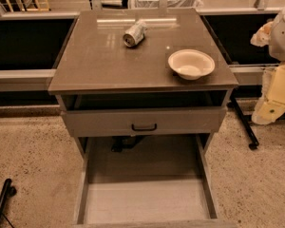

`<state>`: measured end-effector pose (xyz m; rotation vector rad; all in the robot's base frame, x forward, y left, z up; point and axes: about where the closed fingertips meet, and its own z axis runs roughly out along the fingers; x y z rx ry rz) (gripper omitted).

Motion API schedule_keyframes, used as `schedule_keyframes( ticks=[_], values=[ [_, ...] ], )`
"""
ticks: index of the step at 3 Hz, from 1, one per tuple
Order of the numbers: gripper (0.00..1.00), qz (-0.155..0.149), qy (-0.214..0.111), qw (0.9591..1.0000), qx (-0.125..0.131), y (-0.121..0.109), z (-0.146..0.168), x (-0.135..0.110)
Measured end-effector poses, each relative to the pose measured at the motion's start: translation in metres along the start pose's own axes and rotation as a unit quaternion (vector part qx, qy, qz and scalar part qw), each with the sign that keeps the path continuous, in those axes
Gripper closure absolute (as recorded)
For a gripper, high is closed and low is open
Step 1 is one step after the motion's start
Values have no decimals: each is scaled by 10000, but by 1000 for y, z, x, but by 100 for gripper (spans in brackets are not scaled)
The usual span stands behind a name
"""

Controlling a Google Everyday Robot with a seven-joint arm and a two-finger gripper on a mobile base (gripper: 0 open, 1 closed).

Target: Place 7up can into middle drawer

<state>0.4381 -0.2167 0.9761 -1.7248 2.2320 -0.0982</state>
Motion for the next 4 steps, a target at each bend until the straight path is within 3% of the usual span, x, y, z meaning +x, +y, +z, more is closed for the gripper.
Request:
schedule_keyframes(
  ticks=[1,2,3,4],
  values=[
    [0,-1,0,10000,1,0,0,0],
    [0,-972,340,9942,296,-17,33,-39],
    [0,-2336,764,9655,859,-15,71,-88],
    [0,-2533,969,9583,899,-12,93,-81]
  ],
)
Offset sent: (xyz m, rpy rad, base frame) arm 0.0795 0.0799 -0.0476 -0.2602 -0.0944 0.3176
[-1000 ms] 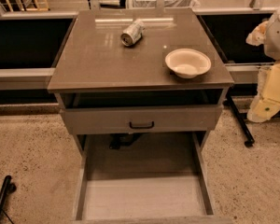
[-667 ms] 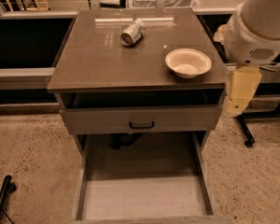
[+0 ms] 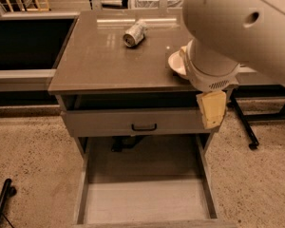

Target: Place 7up can into middle drawer

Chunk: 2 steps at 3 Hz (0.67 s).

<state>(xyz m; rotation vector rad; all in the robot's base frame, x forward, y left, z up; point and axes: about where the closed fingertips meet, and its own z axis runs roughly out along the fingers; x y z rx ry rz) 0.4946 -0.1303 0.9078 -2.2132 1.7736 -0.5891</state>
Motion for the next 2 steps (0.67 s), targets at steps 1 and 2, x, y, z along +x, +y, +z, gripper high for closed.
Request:
schedule_keyframes(
  ticks=[1,2],
  values=[
    [0,-109,-335,9994,-36,-21,4,6],
    [0,-572,-685,9958,199,-74,19,18]
  ],
)
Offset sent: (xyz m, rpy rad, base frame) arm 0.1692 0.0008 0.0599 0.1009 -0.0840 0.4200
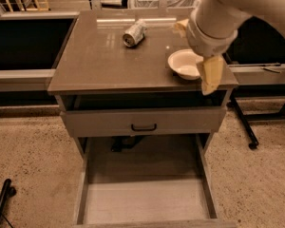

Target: Place 7up can into middle drawer

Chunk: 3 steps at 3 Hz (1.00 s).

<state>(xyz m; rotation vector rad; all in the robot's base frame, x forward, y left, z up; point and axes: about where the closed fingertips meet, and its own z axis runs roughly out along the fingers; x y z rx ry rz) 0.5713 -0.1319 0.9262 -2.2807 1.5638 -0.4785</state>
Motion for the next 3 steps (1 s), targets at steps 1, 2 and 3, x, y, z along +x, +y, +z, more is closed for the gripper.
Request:
schedule_keyframes(
  ticks=[1,2,3],
  values=[
    [0,-692,-296,9968,287,-62,26,9],
    [0,-1884,-350,9783,793,-142,45,1],
    [0,-1867,-356,9787,782,-141,46,0]
  ],
)
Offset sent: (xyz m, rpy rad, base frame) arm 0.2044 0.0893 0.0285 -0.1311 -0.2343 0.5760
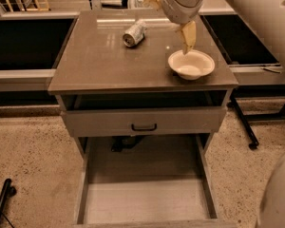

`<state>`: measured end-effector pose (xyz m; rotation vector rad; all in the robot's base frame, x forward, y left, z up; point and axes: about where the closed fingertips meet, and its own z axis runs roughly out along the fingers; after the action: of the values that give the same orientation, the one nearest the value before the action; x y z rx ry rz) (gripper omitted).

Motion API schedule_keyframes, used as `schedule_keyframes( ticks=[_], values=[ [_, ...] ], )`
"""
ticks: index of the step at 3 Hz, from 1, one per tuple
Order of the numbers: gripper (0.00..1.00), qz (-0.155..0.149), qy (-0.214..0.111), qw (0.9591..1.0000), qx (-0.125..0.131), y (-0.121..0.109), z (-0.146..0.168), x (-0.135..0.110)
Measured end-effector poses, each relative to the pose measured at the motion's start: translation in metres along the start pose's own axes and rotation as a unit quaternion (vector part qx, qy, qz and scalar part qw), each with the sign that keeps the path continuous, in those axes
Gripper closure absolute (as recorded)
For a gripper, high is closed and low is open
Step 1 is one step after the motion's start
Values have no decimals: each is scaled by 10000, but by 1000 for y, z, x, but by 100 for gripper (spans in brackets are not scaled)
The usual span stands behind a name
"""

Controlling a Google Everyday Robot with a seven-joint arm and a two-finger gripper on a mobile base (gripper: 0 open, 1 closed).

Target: Place 7up can into middle drawer

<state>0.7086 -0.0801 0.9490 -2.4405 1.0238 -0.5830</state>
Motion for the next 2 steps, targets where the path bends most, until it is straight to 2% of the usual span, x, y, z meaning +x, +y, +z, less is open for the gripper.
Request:
schedule_keyframes(
  ticks=[1,2],
  values=[
    [0,-239,-96,9996,-63,-8,14,6],
    [0,-732,-168,9971,-92,-24,47,30]
  ],
)
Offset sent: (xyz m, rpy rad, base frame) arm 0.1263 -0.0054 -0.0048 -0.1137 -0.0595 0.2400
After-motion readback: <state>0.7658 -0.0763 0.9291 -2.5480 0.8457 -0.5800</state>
